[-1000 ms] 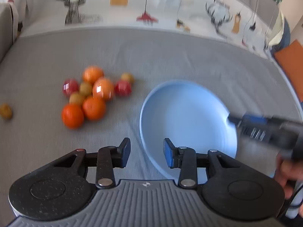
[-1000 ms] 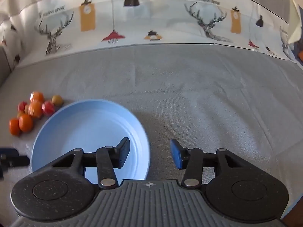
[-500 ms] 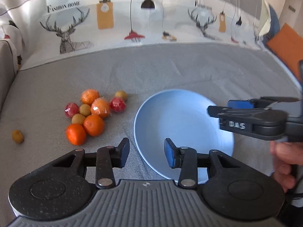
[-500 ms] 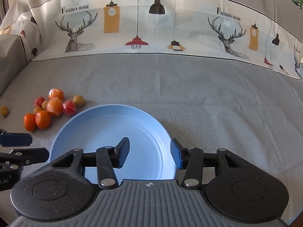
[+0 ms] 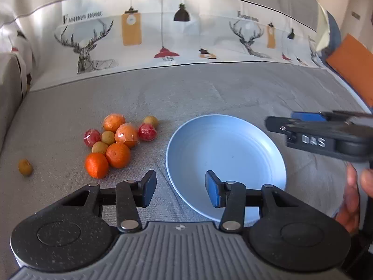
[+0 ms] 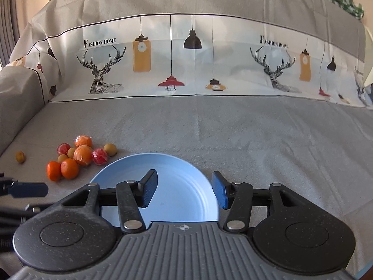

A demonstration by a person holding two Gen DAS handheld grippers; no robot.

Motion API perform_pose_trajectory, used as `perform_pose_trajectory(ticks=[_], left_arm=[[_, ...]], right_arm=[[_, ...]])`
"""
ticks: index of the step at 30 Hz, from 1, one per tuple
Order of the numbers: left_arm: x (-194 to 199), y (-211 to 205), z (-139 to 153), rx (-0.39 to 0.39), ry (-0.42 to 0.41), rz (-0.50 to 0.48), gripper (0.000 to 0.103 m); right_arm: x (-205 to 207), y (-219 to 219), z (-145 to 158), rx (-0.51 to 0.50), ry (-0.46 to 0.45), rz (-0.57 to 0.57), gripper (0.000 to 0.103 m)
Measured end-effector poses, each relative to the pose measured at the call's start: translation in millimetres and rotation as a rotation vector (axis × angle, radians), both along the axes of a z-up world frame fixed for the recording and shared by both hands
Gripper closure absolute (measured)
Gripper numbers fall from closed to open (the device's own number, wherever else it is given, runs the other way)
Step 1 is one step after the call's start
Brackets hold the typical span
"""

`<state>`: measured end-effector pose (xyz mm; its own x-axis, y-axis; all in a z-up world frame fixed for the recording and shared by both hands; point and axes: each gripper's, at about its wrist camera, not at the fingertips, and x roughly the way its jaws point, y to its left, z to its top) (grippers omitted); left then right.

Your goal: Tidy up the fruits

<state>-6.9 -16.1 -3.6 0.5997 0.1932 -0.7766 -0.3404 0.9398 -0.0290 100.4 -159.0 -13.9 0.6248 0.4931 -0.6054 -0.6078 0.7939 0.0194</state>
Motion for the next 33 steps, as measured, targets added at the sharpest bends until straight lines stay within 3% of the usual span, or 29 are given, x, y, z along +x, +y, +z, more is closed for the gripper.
perform_pose_trajectory(ticks=[26,33], left_arm=[[6,-16,1,0.035,-0.044,-0.074,0.052],[5,-16,3,0.022,-0.061,-0.078,0.055]], right_arm=[[4,1,5,-0.009,0.011,-0.005,0.05],[4,2,5,-0.013,0.003,-0.007,0.055]])
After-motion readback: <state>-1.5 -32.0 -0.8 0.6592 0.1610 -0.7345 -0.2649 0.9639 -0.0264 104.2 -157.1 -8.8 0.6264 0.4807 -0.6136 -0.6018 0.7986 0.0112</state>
